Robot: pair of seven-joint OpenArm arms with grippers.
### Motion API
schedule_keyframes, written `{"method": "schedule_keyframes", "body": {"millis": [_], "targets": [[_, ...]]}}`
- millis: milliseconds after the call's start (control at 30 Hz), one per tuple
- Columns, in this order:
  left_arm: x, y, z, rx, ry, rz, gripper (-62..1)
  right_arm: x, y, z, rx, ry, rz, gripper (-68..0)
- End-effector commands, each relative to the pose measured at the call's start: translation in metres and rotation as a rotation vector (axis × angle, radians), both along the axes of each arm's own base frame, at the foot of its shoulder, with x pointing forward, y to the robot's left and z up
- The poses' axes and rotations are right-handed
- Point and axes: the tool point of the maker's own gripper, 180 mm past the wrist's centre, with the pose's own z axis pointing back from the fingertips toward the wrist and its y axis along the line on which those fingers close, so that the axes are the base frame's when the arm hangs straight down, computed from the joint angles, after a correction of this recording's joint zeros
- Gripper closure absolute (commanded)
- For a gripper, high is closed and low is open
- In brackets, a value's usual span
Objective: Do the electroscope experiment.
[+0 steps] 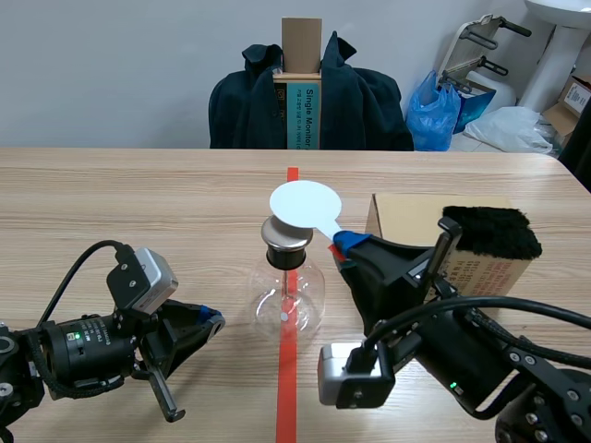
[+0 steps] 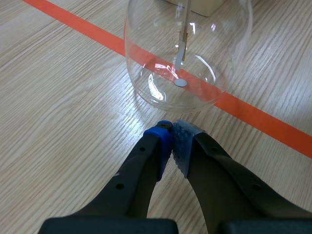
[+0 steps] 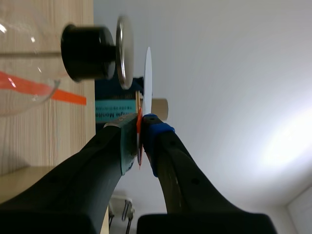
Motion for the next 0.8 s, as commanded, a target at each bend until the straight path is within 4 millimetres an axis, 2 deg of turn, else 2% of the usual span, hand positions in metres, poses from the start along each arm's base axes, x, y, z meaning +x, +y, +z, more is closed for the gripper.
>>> {"method": "schedule_keyframes", "body": {"millis": [0,267,533,767], "targets": [[0.007,-0.005,0.012,-0.036,-0.029,0.006,-2.8,0.011,-0.009,0.016,0.007,-0.051,-0.048,-0.8],[0.007,-0.005,0.012,-0.036,-0.029,0.006,-2.8,0.031,-0.049,0.022,0.009,-0.059,-0.274,-0.8],[0.007,-0.005,0.012,-0.036,-0.029,0.006,-2.8,0.029,-0.085,0.010,-0.056,-0.027,-0.392,-0.9],[0.007,-0.005,0.012,-0.036,-0.029,0.006,-2.8,0.030,-0.100,-0.002,-0.057,0.009,-0.466,-0.9]]}}
